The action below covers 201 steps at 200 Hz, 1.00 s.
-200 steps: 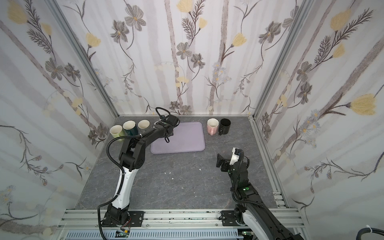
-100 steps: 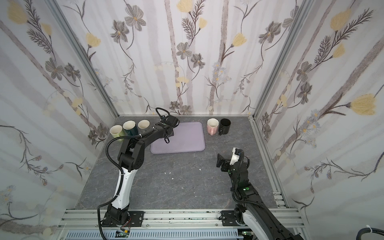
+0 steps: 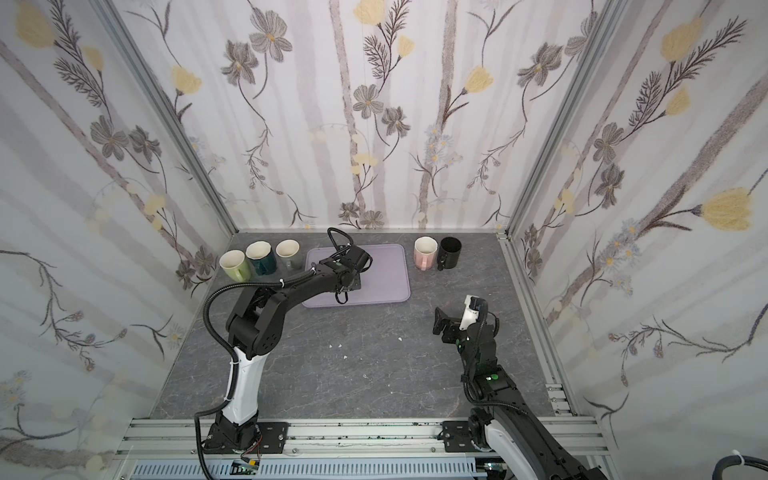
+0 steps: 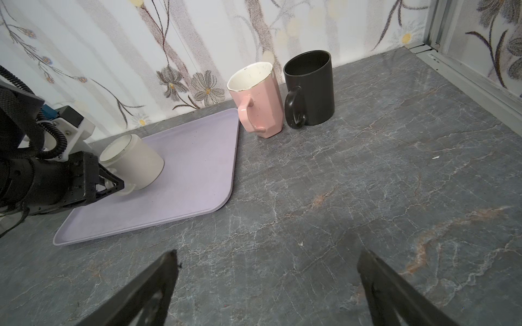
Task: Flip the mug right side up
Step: 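Lower the left gripper and close it on the white mug's handle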
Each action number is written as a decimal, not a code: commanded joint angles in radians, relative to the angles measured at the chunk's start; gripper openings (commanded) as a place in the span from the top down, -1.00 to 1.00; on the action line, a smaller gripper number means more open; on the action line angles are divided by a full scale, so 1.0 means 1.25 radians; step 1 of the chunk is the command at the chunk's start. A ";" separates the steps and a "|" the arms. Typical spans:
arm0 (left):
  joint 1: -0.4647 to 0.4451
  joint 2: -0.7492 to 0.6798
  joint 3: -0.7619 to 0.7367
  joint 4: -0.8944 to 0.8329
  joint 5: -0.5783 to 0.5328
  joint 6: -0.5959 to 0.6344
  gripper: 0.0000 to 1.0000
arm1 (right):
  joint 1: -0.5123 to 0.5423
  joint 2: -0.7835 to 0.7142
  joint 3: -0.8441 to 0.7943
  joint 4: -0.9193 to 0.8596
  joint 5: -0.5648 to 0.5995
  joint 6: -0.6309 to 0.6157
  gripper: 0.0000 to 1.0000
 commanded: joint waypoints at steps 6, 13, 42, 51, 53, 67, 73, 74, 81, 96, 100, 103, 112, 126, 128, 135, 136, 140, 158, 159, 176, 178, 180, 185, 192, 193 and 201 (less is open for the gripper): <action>-0.025 -0.032 -0.030 -0.023 0.046 -0.032 0.62 | 0.000 0.003 0.006 0.019 0.003 0.005 -0.99; -0.026 -0.039 -0.038 -0.018 0.052 -0.036 0.58 | -0.001 0.004 0.006 0.019 0.002 0.005 -0.99; -0.025 -0.051 -0.041 -0.008 0.048 -0.029 0.25 | -0.001 0.009 0.006 0.021 -0.002 0.007 -0.99; -0.025 -0.047 -0.033 -0.009 0.038 -0.015 0.14 | -0.001 0.010 0.005 0.021 -0.003 0.007 -0.99; -0.024 -0.045 -0.030 -0.011 0.037 -0.011 0.12 | -0.001 0.011 0.006 0.020 -0.003 0.007 -0.99; -0.019 -0.040 -0.014 -0.022 0.031 -0.005 0.03 | -0.001 0.007 0.007 0.017 0.003 0.007 -0.99; -0.017 -0.041 -0.012 -0.016 0.034 -0.003 0.03 | -0.001 0.006 0.006 0.016 0.005 0.008 -0.99; -0.017 -0.042 -0.012 -0.016 0.034 -0.002 0.03 | -0.001 0.006 0.006 0.016 0.005 0.008 -0.99; -0.015 -0.044 -0.013 -0.009 0.034 -0.003 0.03 | -0.001 0.005 0.004 0.017 0.006 0.009 -0.99; -0.009 -0.046 -0.014 0.006 0.043 -0.003 0.09 | -0.001 0.006 0.005 0.017 0.005 0.008 -0.99; -0.006 -0.045 -0.013 0.008 0.046 -0.004 0.10 | -0.001 0.006 0.006 0.016 0.005 0.008 -0.99; -0.006 -0.044 -0.012 0.009 0.048 -0.003 0.12 | -0.001 0.006 0.006 0.017 0.005 0.009 -0.99; -0.003 -0.041 -0.007 0.012 0.054 -0.004 0.17 | -0.002 0.008 0.004 0.018 0.006 0.008 -0.99; 0.000 -0.034 0.000 0.012 0.062 -0.005 0.24 | -0.002 0.010 0.005 0.018 0.007 0.008 -0.99; 0.001 -0.033 0.001 0.012 0.063 -0.004 0.25 | -0.002 0.012 0.005 0.018 0.006 0.009 -0.99; 0.002 -0.031 0.001 0.015 0.066 -0.004 0.30 | -0.002 0.013 0.005 0.019 0.006 0.008 -0.99; 0.003 -0.031 0.001 0.015 0.066 -0.004 0.31 | -0.002 0.013 0.005 0.019 0.006 0.008 -0.99; 0.002 -0.032 0.001 0.017 0.067 -0.004 0.34 | -0.002 0.014 0.005 0.018 0.007 0.008 -0.99; 0.004 -0.032 0.000 0.026 0.070 -0.002 0.41 | -0.002 0.018 0.006 0.020 0.004 0.010 -0.99; 0.004 -0.032 0.000 0.027 0.070 -0.002 0.41 | -0.002 0.018 0.006 0.020 0.003 0.010 -0.99; 0.004 -0.027 0.006 0.029 0.068 0.000 0.48 | -0.002 0.023 0.008 0.023 0.000 0.010 -0.99; 0.005 -0.025 0.007 0.030 0.067 0.000 0.49 | -0.002 0.023 0.008 0.023 0.000 0.009 -0.99; 0.006 -0.024 0.008 0.029 0.068 0.000 0.50 | -0.003 0.023 0.008 0.022 0.000 0.009 -0.99; 0.007 -0.022 0.011 0.028 0.068 0.002 0.52 | -0.002 0.024 0.008 0.023 0.000 0.010 -0.99; 0.008 -0.018 0.014 0.026 0.067 0.002 0.53 | -0.002 0.025 0.008 0.023 0.000 0.010 -0.99; 0.009 -0.018 0.015 0.026 0.068 0.002 0.53 | -0.002 0.026 0.008 0.023 0.000 0.010 -0.99; 0.010 -0.015 0.018 0.026 0.065 0.003 0.58 | -0.002 0.026 0.008 0.023 0.000 0.009 -0.99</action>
